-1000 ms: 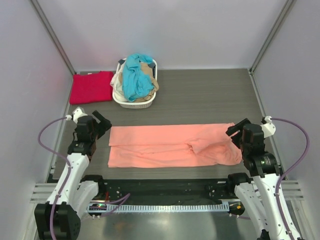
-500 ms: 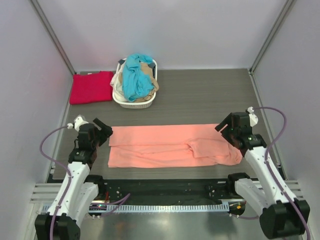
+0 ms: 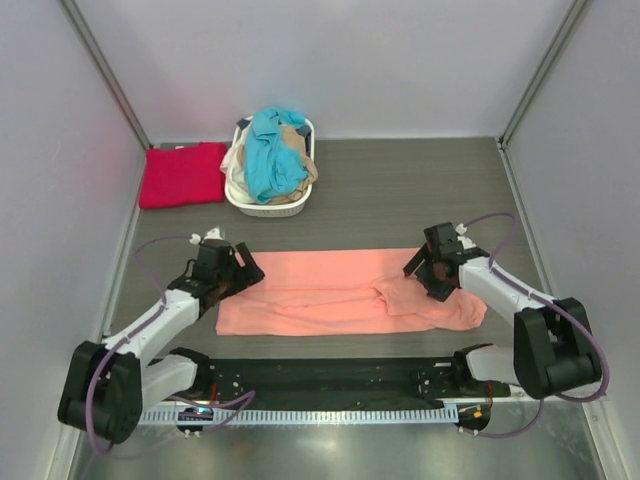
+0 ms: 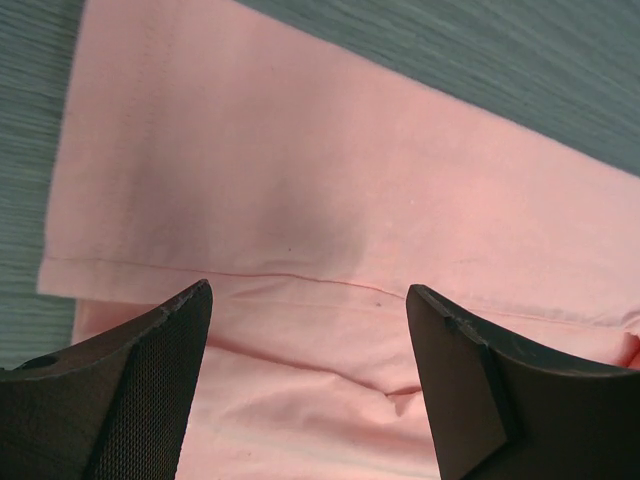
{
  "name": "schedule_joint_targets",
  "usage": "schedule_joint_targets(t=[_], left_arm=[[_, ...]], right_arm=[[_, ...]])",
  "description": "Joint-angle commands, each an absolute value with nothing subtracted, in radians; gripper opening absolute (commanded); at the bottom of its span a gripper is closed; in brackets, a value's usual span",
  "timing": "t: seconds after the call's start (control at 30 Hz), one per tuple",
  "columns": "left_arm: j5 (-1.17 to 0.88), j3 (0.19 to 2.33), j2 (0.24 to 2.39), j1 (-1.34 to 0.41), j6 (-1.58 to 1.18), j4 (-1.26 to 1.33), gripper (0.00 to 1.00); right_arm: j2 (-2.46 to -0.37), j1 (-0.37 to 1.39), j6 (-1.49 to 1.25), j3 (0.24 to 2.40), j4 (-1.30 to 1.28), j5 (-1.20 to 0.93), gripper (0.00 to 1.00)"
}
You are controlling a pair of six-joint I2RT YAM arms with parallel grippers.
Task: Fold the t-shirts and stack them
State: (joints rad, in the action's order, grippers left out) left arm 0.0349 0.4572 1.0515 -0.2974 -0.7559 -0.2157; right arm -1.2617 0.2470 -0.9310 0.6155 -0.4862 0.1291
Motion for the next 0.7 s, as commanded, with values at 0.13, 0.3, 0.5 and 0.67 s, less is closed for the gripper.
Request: schedule_joint_targets(t=[0.13, 0.3, 0.5, 0.67], left_arm=[[-0.058, 0.483, 1.201, -0.333, -0.756, -0.132, 0.79], [-0.097, 0.456, 1.247, -0.337, -0.785, -0.127, 0.78], [-0.098, 0.414, 1.215, -0.396, -0.851, -0.126, 0.77], [-0.127, 0.331, 1.236, -0.495, -0.966, -0.046, 0.77]], right_arm=[[-1.508, 0.236, -0.920, 0.770, -0.469, 0.166, 0.77], [-1.687, 0.175, -0.848, 0.922, -0.476, 0.147, 0.76], [-1.937, 0.144, -0.755, 1.257, -0.503, 0.130, 0.76], [-2.286, 0.144, -0.701, 1.732, -0.621, 0.107, 0.75]])
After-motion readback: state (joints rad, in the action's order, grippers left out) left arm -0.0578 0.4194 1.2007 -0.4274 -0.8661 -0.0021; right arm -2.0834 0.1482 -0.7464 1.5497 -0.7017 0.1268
